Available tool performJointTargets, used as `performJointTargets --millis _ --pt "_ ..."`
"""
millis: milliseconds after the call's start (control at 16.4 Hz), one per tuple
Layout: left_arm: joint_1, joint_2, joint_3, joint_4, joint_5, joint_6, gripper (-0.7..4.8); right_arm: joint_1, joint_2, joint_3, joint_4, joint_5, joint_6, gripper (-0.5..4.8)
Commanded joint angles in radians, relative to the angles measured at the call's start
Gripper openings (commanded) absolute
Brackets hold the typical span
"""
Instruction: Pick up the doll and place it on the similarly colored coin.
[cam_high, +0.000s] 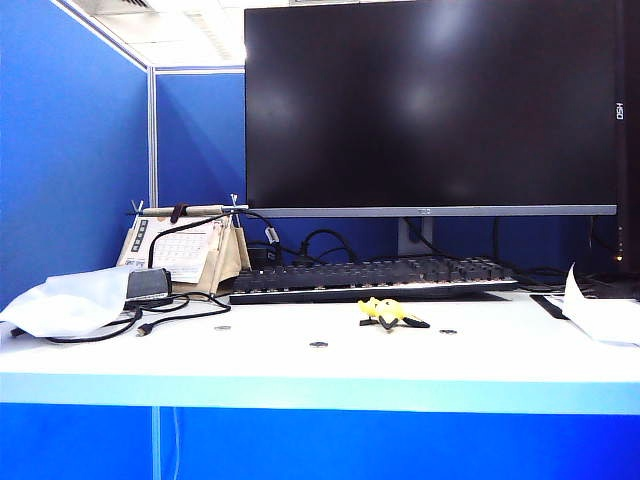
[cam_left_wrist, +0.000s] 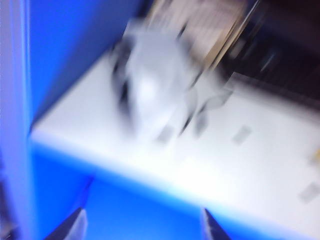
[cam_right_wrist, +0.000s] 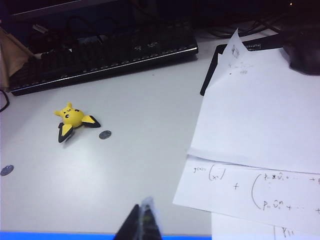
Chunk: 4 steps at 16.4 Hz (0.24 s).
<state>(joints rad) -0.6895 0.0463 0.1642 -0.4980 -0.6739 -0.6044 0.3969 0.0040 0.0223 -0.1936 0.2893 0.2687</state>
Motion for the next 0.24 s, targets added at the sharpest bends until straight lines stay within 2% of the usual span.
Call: performJointTargets --millis 61,122,244 --pt "0.001 0.005 -0.075 0.03 -0.024 0.013 2.98 0.0 -0.002 -0.004 0.0 -0.001 0.0 -0.05" --pt "0.001 0.006 -0.077 0.039 -0.048 0.035 2.96 0.0 -0.002 -0.004 0.0 0.0 0.0 -0.05" --pt "0.001 0.006 -0.077 0.042 -0.163 0.029 2.95 0.0 -0.002 -0.004 0.0 0.0 0.0 -0.05"
